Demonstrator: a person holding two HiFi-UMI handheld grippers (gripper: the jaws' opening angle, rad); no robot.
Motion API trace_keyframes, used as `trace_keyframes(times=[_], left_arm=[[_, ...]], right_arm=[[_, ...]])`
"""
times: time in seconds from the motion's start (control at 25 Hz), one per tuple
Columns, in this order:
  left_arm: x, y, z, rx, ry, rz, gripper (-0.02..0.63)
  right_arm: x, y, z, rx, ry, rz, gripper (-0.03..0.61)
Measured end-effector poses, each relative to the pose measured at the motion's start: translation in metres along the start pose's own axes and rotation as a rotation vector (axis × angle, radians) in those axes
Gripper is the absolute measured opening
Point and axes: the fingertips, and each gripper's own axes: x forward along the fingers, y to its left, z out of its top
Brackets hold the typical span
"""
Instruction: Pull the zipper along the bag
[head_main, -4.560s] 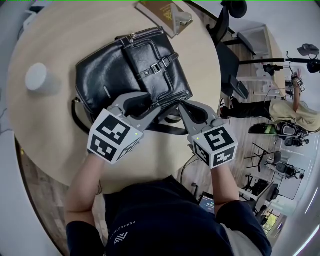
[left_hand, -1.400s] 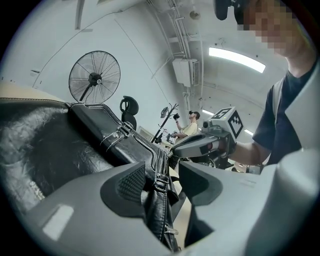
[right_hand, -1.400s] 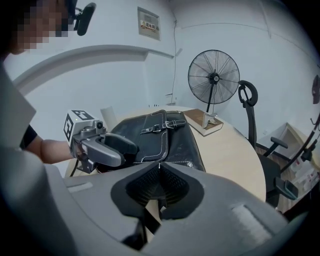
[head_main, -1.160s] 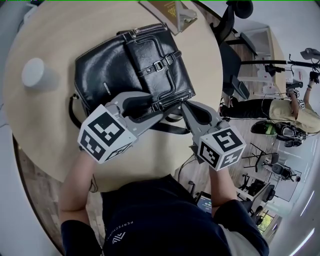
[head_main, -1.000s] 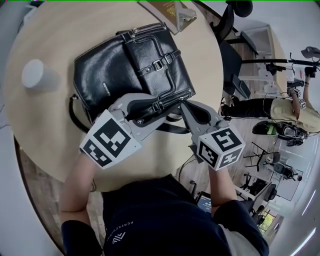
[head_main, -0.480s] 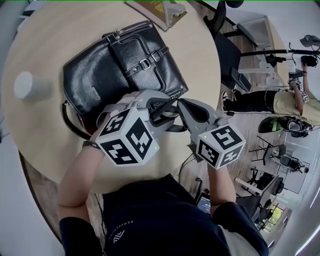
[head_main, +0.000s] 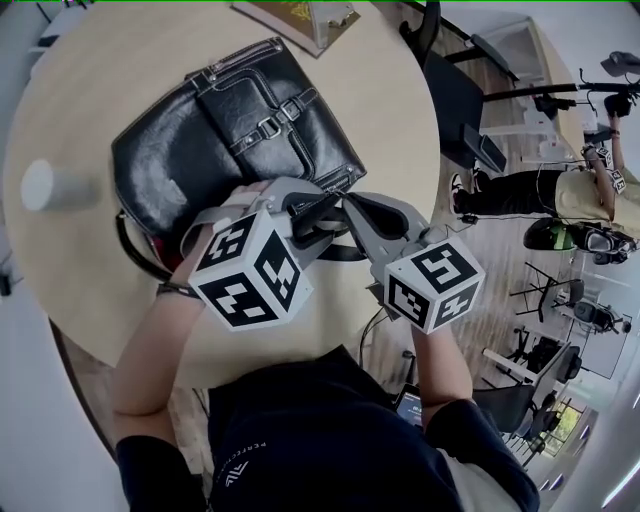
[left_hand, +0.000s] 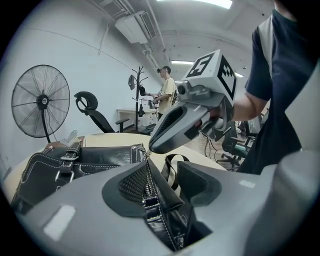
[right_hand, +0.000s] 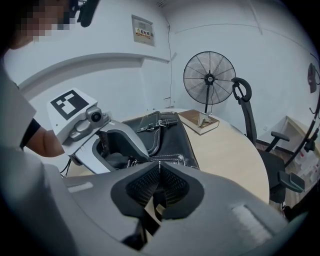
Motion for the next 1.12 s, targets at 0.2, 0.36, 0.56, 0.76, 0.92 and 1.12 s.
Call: trace_keyframes(times=[0.2, 0.36, 0.56, 0.76, 0.92, 1.12], left_arm=[[-0.004, 0.005, -0.006, -0.010, 0.079, -0.005, 0.205], [-0.001, 0.003, -0.011, 0.074, 0.149, -0.012, 0.200], [-0.003, 0.003, -0.010, 0.153, 0.154, -0.020, 0.187], [-0.003, -0.002, -0.008, 0.136, 0.134, -0.053, 0.189], [0.002, 0.000, -0.012, 0.103, 0.144, -0.060, 0.190], [-0.002, -0.002, -0.012, 0.110, 0.127, -0.070, 0.192]], right_arm=[[0.000, -0.002, 0.000, 0.006, -0.002, 0.017, 0.012], [0.001, -0.001, -0.002, 0.004, -0.002, 0.021, 0.012], [0.000, -0.001, -0.001, -0.005, -0.004, 0.021, 0.012], [-0.001, 0.003, 0.000, -0.016, -0.008, 0.031, 0.012], [0.000, 0.006, -0.001, -0.018, 0.000, 0.038, 0.012], [0.002, 0.009, 0.000, -0.015, 0.003, 0.038, 0.012]])
